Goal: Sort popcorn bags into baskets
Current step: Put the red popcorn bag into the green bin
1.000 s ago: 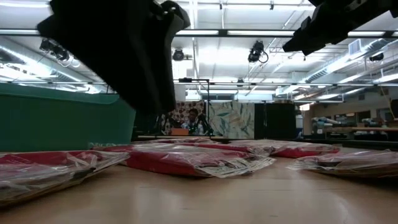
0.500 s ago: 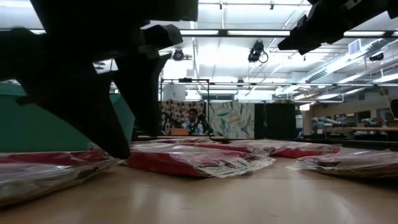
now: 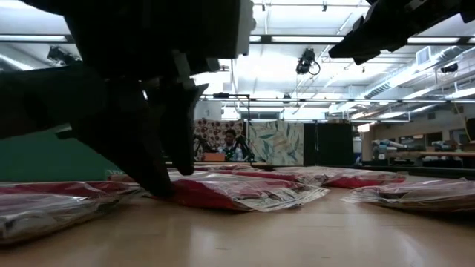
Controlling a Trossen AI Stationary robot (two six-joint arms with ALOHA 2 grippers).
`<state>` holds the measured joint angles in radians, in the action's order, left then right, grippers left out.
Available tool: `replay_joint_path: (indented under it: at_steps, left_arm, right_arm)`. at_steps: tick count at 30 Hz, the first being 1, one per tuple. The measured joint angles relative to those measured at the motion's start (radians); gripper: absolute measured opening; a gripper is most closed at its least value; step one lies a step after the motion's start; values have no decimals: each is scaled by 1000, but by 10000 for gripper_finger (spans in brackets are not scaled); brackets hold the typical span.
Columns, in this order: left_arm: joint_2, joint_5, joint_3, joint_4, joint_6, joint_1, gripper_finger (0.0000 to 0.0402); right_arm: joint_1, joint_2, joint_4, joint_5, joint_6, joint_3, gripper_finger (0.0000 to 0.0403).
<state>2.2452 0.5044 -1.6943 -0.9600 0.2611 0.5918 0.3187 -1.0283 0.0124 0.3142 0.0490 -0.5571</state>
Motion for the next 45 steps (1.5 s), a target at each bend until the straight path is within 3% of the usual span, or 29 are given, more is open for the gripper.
replay_joint_path:
  at_steps: [8, 16, 23, 30, 35, 40, 45]
  left_arm:
    - [21, 0, -2, -1, -48, 0, 126]
    - [32, -9, -16, -17, -8, 7, 13]
    - [-16, -140, -140, -161, 129, -7, 4]
    - [-84, -252, -392, -373, 304, -51, 2]
    - [-122, -314, -544, -614, 517, -75, 1]
    - [-195, -343, -532, -612, 657, -78, 1]
    - [-261, -328, -380, -610, 784, -55, 1]
  right_arm:
    - [0, 0, 2, -19, 0, 0, 27]
    - [0, 0, 1, -24, 0, 0, 27]
    - [0, 1, -4, -23, -52, 0, 27]
    - [0, 1, 4, -24, -68, 2, 27]
    - [0, 1, 13, -23, -79, 16, 27]
    - [0, 1, 19, -16, -78, 32, 27]
    - [0, 2, 7, -16, -79, 34, 27]
